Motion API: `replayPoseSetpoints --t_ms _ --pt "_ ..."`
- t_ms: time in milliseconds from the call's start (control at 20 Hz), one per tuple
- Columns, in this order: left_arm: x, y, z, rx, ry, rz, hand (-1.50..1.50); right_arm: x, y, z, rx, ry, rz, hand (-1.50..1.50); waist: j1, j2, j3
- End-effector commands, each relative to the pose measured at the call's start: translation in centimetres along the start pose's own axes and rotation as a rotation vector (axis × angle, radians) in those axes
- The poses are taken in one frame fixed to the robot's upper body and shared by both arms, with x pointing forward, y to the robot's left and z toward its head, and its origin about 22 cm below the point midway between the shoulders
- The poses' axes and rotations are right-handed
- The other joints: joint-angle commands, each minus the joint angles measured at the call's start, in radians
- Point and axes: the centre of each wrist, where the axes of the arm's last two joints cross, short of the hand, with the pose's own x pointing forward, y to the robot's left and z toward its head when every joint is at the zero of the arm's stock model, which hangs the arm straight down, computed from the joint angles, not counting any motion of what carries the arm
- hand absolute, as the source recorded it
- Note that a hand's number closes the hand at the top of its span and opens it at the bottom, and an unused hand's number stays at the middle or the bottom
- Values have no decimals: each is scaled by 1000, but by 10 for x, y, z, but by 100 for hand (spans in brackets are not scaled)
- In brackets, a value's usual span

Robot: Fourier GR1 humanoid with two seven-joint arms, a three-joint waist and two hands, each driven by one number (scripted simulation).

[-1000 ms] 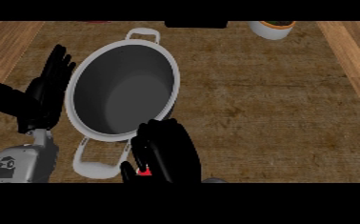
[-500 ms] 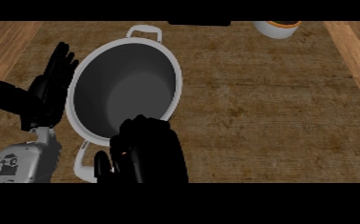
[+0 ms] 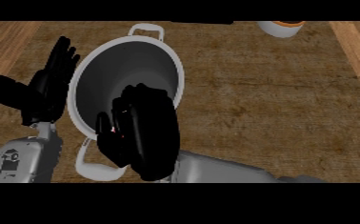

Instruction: Pick the can from the tray and place it in the pot

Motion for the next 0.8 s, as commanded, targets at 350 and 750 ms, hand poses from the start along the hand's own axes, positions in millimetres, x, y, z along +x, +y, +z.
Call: replayPoseSetpoints --t_ms 350,750 --pt "2 3 4 -9 -11 27 0 -41 43 -51 -121 166 393 150 6 5 0" --pt "-3 1 -2 -14 -22 0 0 -85 49 -68 -12 321 273 150 18 20 1"
